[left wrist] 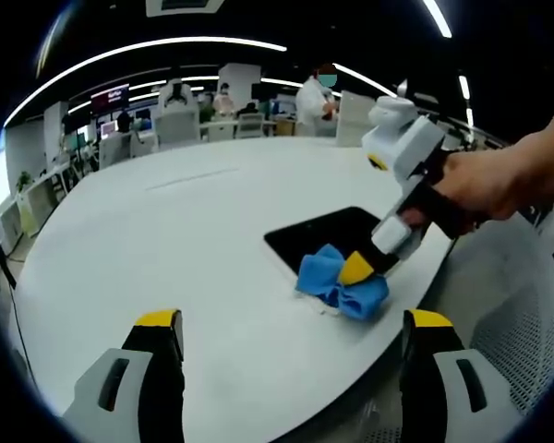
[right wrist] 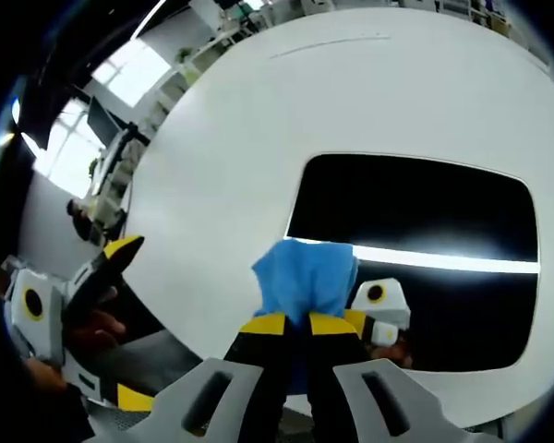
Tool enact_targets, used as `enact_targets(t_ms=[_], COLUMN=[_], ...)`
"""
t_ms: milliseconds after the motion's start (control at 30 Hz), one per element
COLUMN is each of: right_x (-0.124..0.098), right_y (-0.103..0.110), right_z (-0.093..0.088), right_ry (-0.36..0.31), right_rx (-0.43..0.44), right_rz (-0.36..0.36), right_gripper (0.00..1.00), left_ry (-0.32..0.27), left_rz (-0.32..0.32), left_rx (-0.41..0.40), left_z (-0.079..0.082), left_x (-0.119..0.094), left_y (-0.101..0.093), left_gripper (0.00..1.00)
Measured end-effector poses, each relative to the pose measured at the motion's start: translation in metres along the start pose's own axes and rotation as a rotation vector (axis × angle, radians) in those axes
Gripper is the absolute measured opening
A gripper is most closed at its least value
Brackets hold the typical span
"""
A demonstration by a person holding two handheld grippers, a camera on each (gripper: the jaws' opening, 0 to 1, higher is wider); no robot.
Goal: Wipe the mirror surface with the cleaning cloth until all visible marks leave the cleaned area.
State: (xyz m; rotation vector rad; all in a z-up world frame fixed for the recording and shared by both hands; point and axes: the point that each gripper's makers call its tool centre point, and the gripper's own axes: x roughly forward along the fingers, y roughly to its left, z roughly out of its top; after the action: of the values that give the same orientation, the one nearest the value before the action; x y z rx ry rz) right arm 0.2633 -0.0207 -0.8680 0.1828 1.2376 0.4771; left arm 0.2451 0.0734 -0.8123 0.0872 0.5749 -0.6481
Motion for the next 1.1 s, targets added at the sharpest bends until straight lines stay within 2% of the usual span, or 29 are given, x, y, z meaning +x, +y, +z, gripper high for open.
enact_targets(t_ms=[167, 833, 1100], right_x=[0.001, 0.014, 0.023], right_y=[0.001, -0.01, -0.014], right_z=[0.004, 0.044, 0.066], right_ry=[-0.003, -0.025, -0.024], right_rx=[-0.008, -0.016, -0.045], right_rz=[-0.001, -0.014, -0.025], right_gripper=[0.01, 0.01, 0.01], left_ry=[0.0, -0.003, -0.001], left_rz=[0.002, 0.011, 0.017], left_rx=[-0.001, -0.008, -0.01], left_z=[0.0, 0.0, -0.001], left_x=[0.0, 0.0, -0.001], left_y=[0.0, 0.002, 0.003], left_gripper=[0.99, 0.98, 0.98])
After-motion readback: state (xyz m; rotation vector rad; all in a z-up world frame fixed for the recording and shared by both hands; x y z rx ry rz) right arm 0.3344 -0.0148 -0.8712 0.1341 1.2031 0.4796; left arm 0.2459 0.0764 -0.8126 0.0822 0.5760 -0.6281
